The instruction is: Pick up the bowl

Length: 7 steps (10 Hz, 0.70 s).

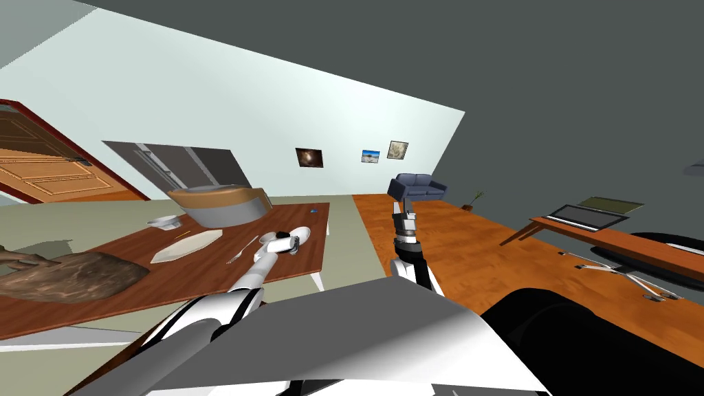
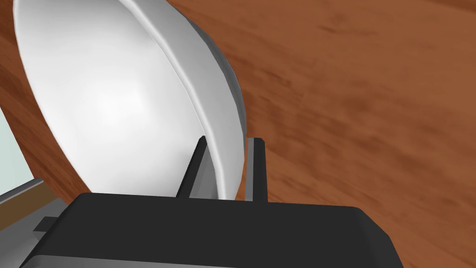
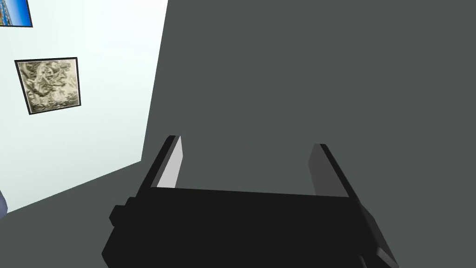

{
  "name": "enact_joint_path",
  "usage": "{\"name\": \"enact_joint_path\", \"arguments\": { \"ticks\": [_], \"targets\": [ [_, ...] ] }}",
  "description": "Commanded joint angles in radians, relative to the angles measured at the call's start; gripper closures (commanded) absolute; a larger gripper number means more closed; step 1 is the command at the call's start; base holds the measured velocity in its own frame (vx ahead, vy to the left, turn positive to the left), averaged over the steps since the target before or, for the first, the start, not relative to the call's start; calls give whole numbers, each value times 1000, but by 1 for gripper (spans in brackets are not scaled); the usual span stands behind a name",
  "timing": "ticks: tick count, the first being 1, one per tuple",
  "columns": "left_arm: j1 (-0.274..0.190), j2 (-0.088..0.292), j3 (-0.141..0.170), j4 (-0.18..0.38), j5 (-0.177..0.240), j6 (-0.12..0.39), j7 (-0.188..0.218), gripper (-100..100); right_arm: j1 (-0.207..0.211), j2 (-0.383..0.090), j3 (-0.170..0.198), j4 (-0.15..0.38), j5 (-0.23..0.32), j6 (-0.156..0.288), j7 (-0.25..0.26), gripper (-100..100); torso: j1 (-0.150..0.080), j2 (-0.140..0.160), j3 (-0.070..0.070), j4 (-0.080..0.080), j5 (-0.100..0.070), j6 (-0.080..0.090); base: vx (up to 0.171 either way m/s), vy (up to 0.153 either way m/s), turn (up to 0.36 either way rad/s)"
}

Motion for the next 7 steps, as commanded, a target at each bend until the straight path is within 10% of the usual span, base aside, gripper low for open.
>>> {"name": "enact_joint_path", "arguments": {
  "ticks": [1,7],
  "targets": [
    [0,-34,-23,-30,-36,24,26,100,0,0,0,0,0,0,0,0,0,0,0,0,0,0,21,66,291],
    [-17,-199,-136,-146,-193,115,132,100,0,0,0,0,0,0,0,0,3,-1,0,1,0,1,36,88,230]
  ]
}}
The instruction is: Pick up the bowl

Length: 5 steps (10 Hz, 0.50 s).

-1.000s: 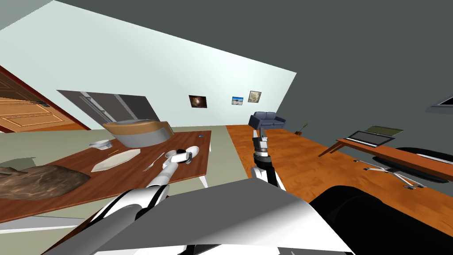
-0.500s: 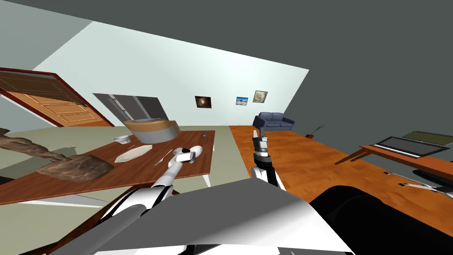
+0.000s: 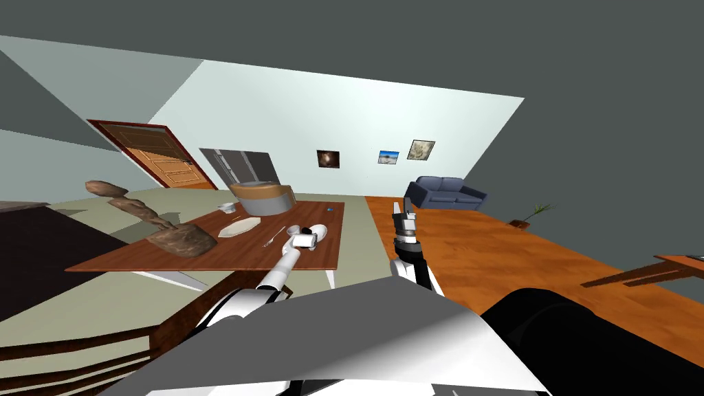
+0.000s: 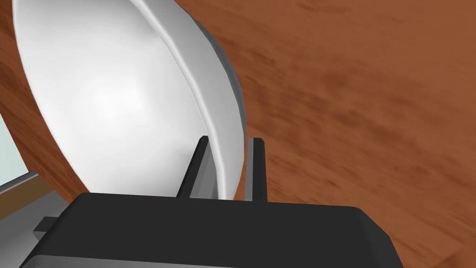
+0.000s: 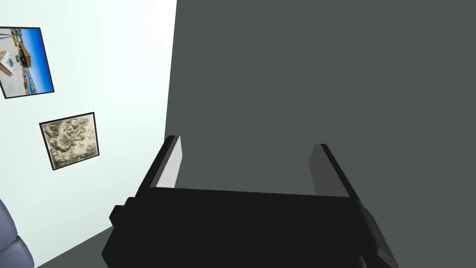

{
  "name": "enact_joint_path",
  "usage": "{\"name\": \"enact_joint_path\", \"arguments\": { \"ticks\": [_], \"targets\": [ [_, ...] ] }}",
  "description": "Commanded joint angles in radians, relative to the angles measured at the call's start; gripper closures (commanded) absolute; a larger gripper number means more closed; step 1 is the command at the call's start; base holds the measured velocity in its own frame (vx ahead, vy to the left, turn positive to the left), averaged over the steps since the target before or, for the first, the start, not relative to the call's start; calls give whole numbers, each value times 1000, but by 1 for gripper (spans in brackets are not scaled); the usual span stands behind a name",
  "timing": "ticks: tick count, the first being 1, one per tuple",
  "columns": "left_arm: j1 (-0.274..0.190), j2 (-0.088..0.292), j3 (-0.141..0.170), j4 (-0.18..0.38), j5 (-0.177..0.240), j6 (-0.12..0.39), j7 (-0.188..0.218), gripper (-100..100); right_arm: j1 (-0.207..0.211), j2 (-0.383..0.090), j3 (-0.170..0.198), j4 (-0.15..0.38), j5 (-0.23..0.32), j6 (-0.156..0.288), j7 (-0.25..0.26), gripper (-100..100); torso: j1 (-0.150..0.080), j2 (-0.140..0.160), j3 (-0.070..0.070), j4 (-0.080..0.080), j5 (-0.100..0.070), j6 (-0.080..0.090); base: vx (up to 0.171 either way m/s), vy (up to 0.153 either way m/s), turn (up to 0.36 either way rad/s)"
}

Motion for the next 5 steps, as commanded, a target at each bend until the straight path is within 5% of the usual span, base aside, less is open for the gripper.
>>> {"name": "enact_joint_path", "arguments": {
  "ticks": [1,2,4,5],
  "targets": [
    [-18,-39,-28,-9,-34,15,23,100,0,0,0,0,0,0,0,0,0,0,0,0,0,0,44,76,288],
    [-20,-67,-46,-29,-60,30,40,100,0,0,0,0,0,0,0,0,0,0,0,0,0,-1,43,70,248],
    [-23,-62,-43,-6,-56,12,35,100,0,0,0,0,0,0,0,0,-2,2,2,1,0,0,22,29,6],
    [-22,-64,-44,-12,-57,19,38,0,0,0,0,0,0,0,0,0,-4,3,2,1,-1,0,0,0,0]
  ]
}}
